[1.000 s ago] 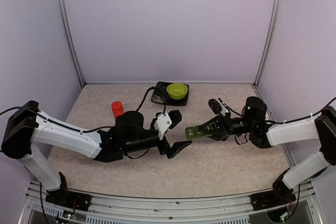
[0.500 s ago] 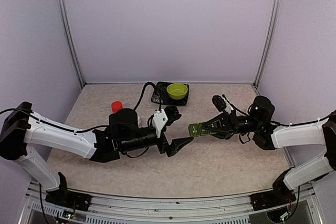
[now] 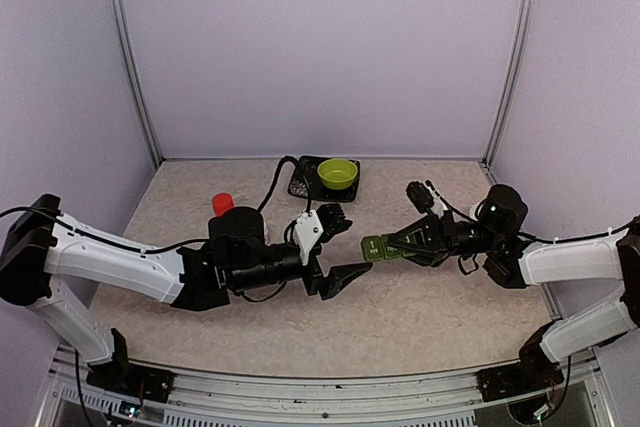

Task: Sort the pills into containers
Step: Open the lid of the pill container.

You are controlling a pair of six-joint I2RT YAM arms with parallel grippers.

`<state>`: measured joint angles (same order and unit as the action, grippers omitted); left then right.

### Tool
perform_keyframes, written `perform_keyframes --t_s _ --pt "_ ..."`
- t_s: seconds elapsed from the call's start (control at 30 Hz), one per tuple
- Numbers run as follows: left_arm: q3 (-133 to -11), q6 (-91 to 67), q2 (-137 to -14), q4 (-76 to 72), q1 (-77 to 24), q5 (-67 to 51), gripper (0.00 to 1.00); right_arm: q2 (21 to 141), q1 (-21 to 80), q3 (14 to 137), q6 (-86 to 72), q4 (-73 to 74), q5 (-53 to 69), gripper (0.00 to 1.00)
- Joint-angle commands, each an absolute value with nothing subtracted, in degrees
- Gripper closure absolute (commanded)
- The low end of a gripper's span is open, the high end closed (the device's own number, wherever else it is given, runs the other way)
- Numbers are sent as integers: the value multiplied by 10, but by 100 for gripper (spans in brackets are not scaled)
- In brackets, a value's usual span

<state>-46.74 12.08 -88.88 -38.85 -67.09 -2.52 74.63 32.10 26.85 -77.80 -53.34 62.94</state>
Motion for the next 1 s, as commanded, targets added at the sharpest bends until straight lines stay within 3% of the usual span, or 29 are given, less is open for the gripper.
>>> perform_keyframes --t_s 0.0,0.23,0.67,0.87,0.97 --pt "-488 133 -889 -391 -677 -18 17 733 326 267 -779 -543 633 80" --pt "-499 152 -898 -385 -678 -32 28 732 326 271 -787 -550 633 80" --pt "-529 185 -927 -343 -678 -41 32 740 328 275 -818 -584 639 80" --pt "-535 193 -929 -345 -678 -38 44 743 329 275 -817 -580 640 79" --pt "-536 193 -927 -349 -678 -38 45 745 329 274 -816 -579 642 79"
